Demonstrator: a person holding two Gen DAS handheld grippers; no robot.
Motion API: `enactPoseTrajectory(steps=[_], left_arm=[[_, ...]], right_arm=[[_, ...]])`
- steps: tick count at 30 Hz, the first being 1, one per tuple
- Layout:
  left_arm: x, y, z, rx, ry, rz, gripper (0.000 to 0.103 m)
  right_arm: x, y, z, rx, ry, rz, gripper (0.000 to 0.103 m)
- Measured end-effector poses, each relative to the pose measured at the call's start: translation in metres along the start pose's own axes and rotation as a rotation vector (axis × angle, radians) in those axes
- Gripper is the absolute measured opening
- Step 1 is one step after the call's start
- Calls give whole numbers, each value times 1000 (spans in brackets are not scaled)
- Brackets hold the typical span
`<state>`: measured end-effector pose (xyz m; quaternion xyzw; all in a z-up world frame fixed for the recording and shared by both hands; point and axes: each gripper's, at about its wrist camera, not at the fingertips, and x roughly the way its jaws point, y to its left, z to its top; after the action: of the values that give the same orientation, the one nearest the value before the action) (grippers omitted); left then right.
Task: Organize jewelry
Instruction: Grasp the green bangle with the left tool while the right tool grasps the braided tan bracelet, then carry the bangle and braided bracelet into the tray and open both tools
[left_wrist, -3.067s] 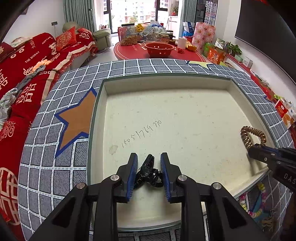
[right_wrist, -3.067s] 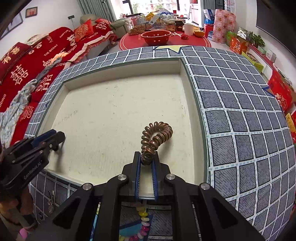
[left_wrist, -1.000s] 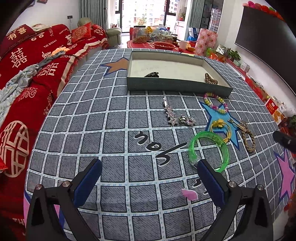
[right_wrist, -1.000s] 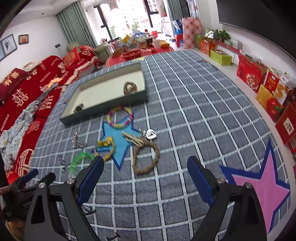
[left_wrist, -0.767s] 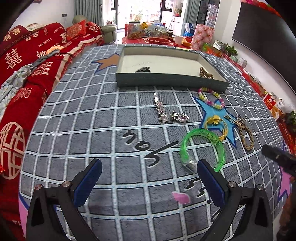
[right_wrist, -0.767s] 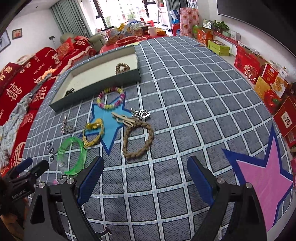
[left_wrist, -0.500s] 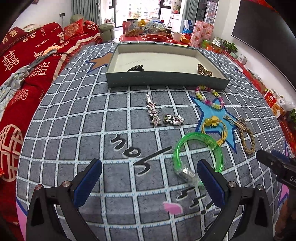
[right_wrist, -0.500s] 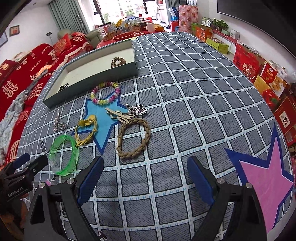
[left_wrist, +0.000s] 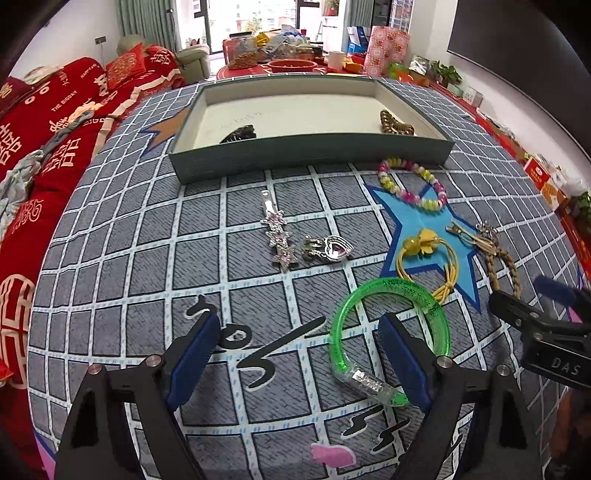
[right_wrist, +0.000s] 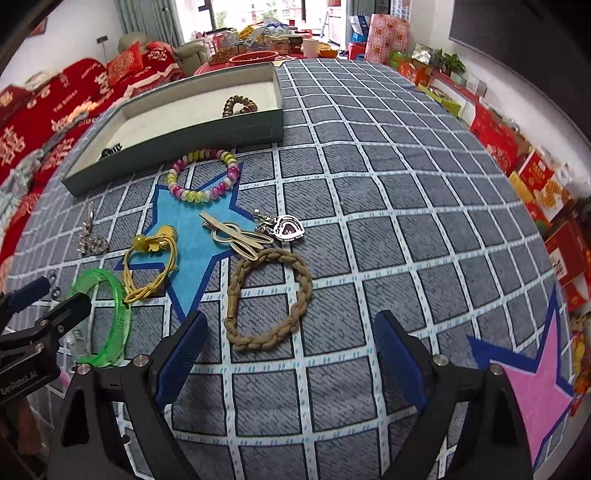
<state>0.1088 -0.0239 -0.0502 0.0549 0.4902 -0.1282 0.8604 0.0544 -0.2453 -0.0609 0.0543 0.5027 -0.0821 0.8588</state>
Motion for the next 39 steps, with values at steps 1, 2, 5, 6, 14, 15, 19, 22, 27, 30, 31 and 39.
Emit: enactPoseTrajectory(steps=[1,2,5,6,14,15,19,22,27,30,31,39], left_arm=[[1,-2,-1,9,5,-2,89],[2,-3,-1,16,10,-1,88],[1,-8,-3,39,4,-4,88],[0,-9,-4,44,4,-4,88],[-6,-22,-5,90,-7,-38,46],[-6,-23,-4,94,-8,-43,42],[-8,-23,-4,98,-11,-66,22],[-12,-17,-7,69,-20,-102,22],[-27,-11,-9,55,-52,-119,22],[-35,-5,-7,37,-66,-132,22],[-37,-3,-6,32,-70,-134,22],[-63,13,10,-16,-131,-143,22]], right_arm=[[1,2,0,-13,-1,-11,91],[1,3,0,-23,-8,-11,90],[0,4,1,-30,-15,-4,79],[-2,4,1,-32,-18,-2,76],[-5,9,4,-50,-17,11,44],[-6,10,4,-52,-17,12,38],[-8,10,2,-57,-20,19,11],[-10,5,-1,-29,-27,32,11],[-22,-13,-5,35,-47,110,11],[-33,-23,-4,62,-65,138,11],[-36,-25,-2,70,-70,146,11],[-63,-35,15,118,-121,220,11]])
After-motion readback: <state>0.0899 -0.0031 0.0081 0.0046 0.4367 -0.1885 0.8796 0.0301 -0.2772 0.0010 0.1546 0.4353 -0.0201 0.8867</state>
